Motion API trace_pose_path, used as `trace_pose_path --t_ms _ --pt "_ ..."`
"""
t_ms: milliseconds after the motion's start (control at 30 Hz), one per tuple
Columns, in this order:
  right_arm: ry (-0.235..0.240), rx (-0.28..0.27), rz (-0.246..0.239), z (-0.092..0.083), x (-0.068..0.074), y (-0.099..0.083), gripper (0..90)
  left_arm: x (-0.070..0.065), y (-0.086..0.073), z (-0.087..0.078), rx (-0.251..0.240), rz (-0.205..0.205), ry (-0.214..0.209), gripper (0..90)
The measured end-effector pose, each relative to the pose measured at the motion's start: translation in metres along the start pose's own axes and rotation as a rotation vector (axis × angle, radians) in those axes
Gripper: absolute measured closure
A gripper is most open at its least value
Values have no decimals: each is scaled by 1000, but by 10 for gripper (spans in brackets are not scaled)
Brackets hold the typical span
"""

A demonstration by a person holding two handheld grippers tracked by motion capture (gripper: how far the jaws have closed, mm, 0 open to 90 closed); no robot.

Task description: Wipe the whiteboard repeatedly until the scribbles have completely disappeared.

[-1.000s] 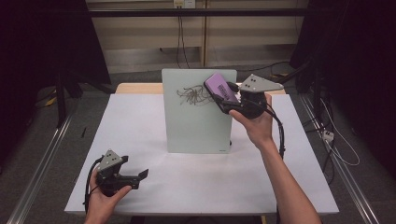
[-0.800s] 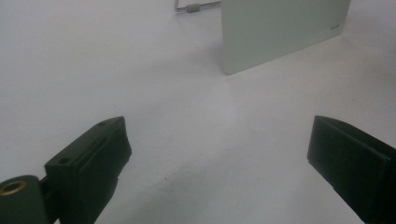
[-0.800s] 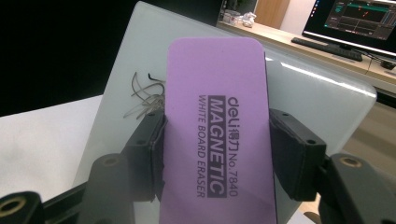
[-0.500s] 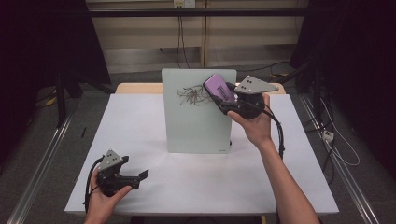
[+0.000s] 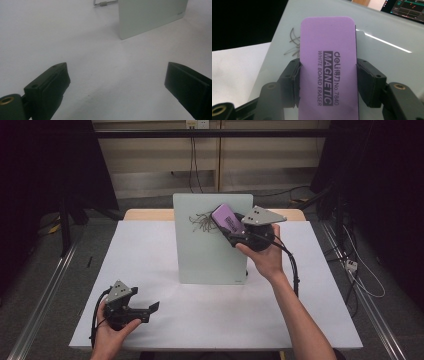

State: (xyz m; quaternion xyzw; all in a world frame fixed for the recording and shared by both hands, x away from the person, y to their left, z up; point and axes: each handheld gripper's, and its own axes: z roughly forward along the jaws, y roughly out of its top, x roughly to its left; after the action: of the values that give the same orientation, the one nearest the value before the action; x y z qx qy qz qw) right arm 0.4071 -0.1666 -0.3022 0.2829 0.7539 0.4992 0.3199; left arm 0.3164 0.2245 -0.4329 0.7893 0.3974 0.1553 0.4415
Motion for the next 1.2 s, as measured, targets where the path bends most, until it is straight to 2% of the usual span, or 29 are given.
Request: trace_pose_path --t_ms 233,400,467,900,1000,1200 --pt "25 7 -9 8 8 -2 421 0 0 0 -4 -11 3 55" --pt "25 8 -9 9 11 -2 420 0 0 -1 6 5 0 56" --pt "27 8 -11 8 9 -1 420 0 0 -1 1 -6 2 56" --pt "-72 -26 15 -19 -18 5 420 -2 -1 2 7 2 3 56" --pt "-74 -28 20 -21 -21 6 420 -3 0 3 13 3 -2 56" --pt "-58 -20 6 -16 -16 0 420 -4 -1 3 12 5 -1 56"
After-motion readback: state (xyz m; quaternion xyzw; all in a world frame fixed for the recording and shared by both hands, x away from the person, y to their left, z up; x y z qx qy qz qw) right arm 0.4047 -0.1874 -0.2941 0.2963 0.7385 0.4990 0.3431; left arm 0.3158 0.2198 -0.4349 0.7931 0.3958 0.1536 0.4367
